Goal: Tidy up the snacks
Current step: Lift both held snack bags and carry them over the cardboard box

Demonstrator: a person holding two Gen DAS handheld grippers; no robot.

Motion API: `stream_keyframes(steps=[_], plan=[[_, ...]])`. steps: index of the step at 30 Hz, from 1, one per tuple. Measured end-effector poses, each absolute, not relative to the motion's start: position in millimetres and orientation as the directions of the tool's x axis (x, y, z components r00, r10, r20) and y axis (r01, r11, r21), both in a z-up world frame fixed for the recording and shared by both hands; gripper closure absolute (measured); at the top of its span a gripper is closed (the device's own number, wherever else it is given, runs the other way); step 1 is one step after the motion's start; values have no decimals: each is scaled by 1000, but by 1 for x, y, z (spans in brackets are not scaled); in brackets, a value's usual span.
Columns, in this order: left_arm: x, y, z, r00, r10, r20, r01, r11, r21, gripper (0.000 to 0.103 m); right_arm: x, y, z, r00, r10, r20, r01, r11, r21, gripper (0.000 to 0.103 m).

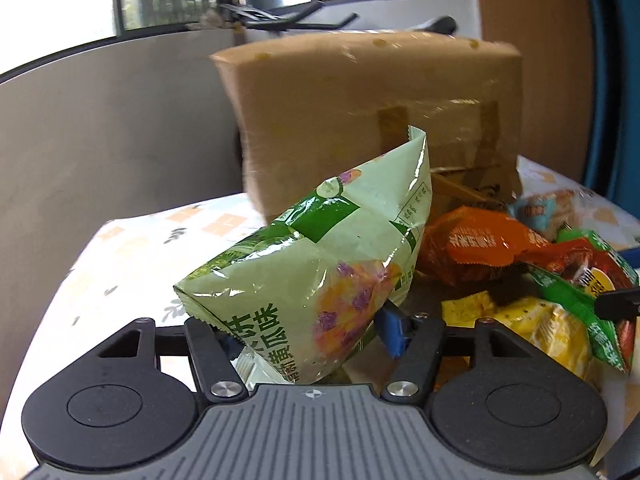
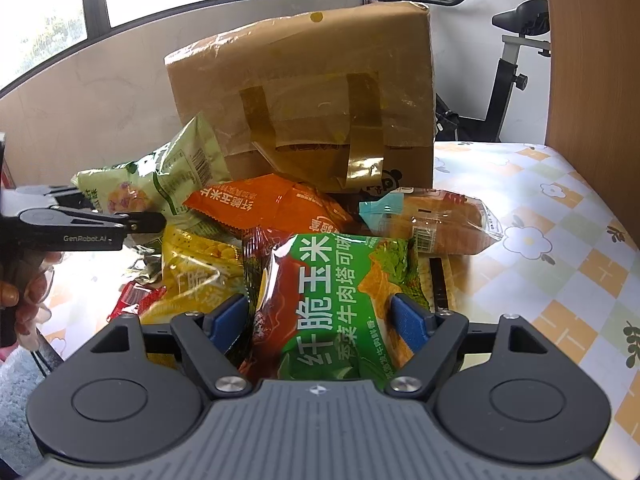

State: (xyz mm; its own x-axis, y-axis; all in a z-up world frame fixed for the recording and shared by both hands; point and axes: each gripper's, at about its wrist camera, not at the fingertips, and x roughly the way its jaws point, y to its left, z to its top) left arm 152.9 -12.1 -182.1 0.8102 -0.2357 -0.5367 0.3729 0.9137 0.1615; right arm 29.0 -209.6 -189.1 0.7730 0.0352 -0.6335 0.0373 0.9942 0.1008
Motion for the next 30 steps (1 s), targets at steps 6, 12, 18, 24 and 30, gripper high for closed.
stream_keyframes(steps=[6, 12, 18, 24, 30], plan=[[135, -1, -172, 834, -233, -500, 313, 946, 81, 38, 24, -211, -182, 787, 32, -616, 40, 994, 104, 28], [119, 0, -158, 859, -223, -460, 277, 959, 52, 38, 21, -213, -176, 796, 29, -604, 48, 993, 111, 30], [110, -4, -155, 864, -214, -456, 259, 965, 38, 38, 25, -204, -189, 769, 21, -639, 34, 997, 73, 20], [99, -5, -158, 864, -212, -457, 241, 970, 5, 38, 32, -186, -199, 766, -28, -643, -7, 999, -51, 11], [87, -4, -164, 865, -212, -455, 224, 974, -29, 38, 33, -183, -207, 760, -75, -646, 5, 994, -109, 9]])
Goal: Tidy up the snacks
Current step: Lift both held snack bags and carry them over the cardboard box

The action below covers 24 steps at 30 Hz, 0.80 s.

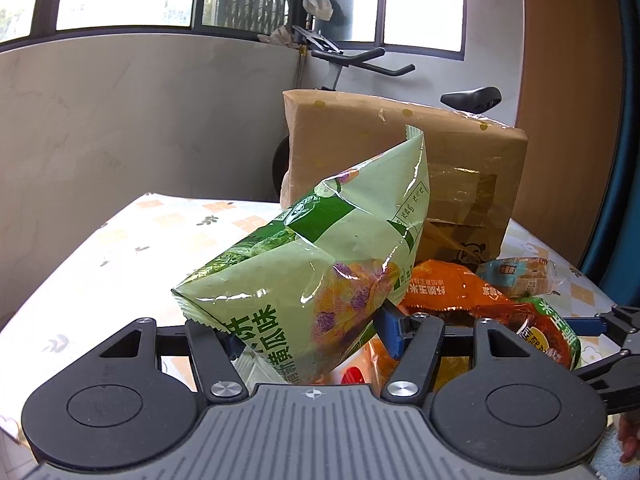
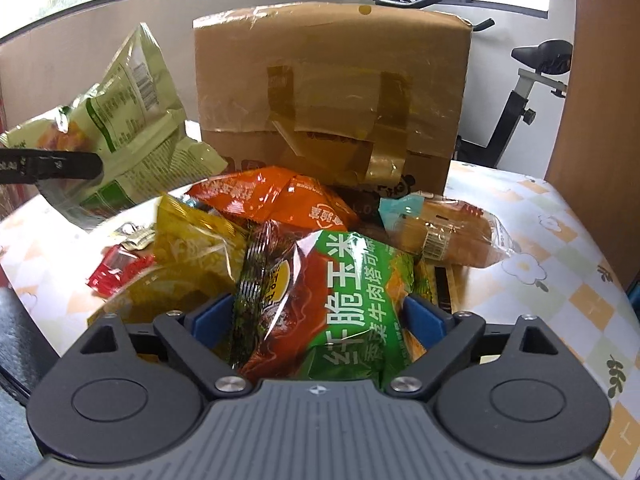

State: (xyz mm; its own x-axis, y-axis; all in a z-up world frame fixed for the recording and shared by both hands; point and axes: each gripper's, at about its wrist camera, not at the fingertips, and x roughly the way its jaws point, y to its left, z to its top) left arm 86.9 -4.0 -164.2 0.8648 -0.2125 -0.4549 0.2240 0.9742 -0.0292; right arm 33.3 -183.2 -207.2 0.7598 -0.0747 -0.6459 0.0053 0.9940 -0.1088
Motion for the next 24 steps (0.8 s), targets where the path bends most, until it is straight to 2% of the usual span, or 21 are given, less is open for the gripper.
stream_keyframes(steps=[12, 19, 24], plan=[[72, -9, -168, 882, -170, -439, 180, 984, -20, 37, 31, -175, -216, 769, -150, -622, 26, 979, -205, 8], [72, -6, -168, 883, -160, -441, 166, 986, -25, 37, 35, -172, -225, 769, -212, -603, 60, 963, -262, 2], [71, -8, -168, 888, -151, -435, 156, 987, -24, 37, 34, -175, -226, 776, -207, -596, 54, 963, -264, 5]])
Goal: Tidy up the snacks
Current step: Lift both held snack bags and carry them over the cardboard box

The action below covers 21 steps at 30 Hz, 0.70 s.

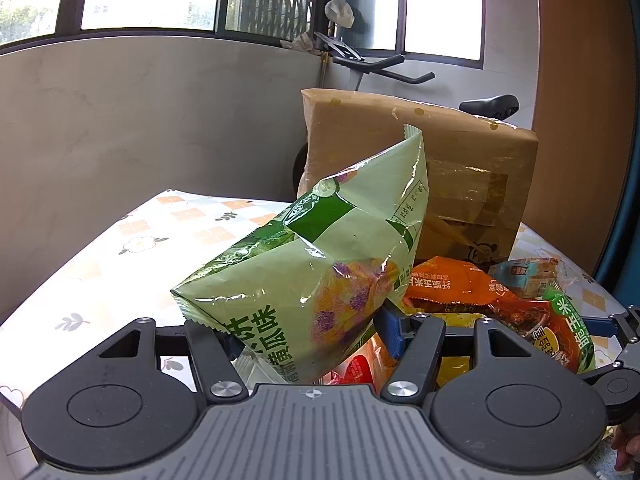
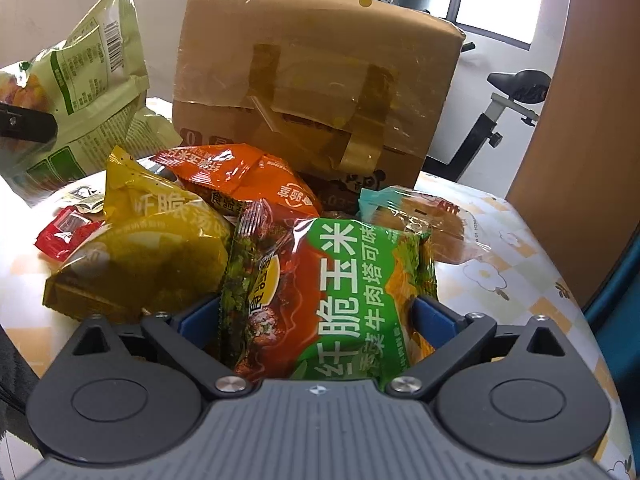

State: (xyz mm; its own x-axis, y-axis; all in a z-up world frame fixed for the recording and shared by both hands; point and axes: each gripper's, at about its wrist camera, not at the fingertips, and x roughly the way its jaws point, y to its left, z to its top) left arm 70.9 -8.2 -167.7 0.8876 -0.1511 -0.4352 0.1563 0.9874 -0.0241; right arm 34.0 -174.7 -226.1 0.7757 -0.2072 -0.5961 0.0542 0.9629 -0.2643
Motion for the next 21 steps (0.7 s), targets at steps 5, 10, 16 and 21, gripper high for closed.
stream_keyframes(steps=[5, 10, 16, 21], plan=[[66, -9, -167, 898, -138, -417, 141, 990, -23, 37, 27, -178, -217, 798, -177, -576, 48, 971, -233, 17], [60, -4, -164, 916, -109, -386, 104, 994, -32, 37, 23, -185, -211, 804, -171, -569, 75, 979, -189, 26], [59, 3, -158, 925, -77, -373, 67, 997, -40, 37, 13, -197, -197, 834, -170, -525, 116, 984, -134, 29], [58, 5, -155, 932, -74, -356, 67, 997, -31, 37, 8, -203, -185, 857, -171, -487, 137, 985, -105, 30]])
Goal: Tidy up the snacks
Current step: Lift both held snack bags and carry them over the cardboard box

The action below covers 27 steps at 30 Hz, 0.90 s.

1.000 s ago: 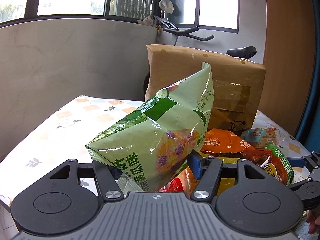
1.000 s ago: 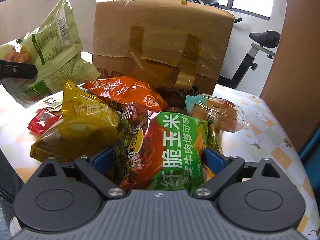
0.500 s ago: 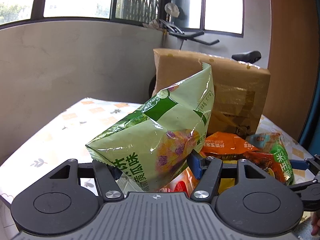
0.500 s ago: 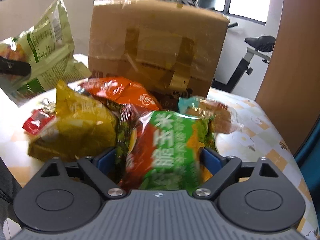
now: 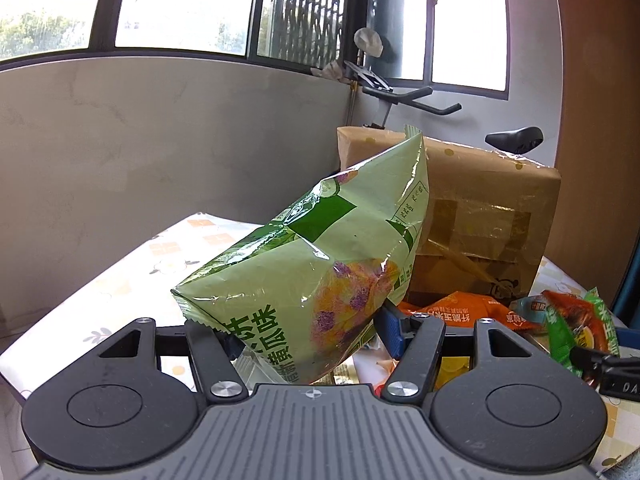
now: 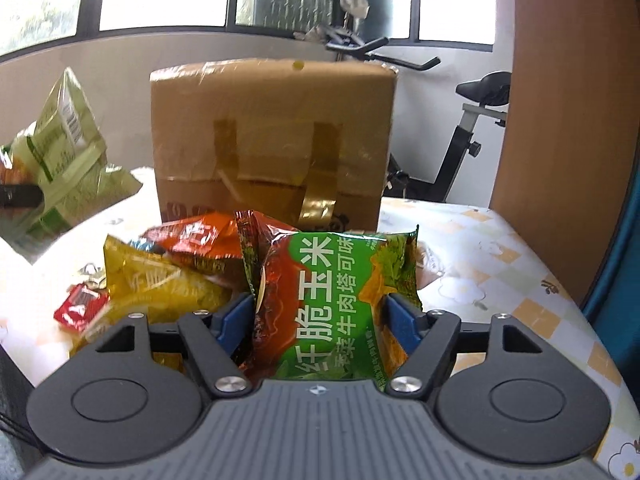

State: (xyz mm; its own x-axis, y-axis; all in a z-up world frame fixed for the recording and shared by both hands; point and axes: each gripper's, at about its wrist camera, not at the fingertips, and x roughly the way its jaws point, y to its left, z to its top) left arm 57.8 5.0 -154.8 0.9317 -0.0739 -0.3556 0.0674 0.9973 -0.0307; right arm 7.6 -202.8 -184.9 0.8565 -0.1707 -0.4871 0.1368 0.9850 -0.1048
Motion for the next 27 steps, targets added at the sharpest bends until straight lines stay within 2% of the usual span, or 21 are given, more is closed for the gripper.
stream_keyframes(steps=[12, 27], plan=[[57, 16, -132, 961, -37, -273, 28, 999, -37, 37, 4, -204, -146, 934, -144, -328, 106, 986, -130, 30], [78, 7, -50, 989, -83, -122, 74, 994, -75, 37, 47, -212, -76, 984, -88, -157, 65, 987, -144, 30]])
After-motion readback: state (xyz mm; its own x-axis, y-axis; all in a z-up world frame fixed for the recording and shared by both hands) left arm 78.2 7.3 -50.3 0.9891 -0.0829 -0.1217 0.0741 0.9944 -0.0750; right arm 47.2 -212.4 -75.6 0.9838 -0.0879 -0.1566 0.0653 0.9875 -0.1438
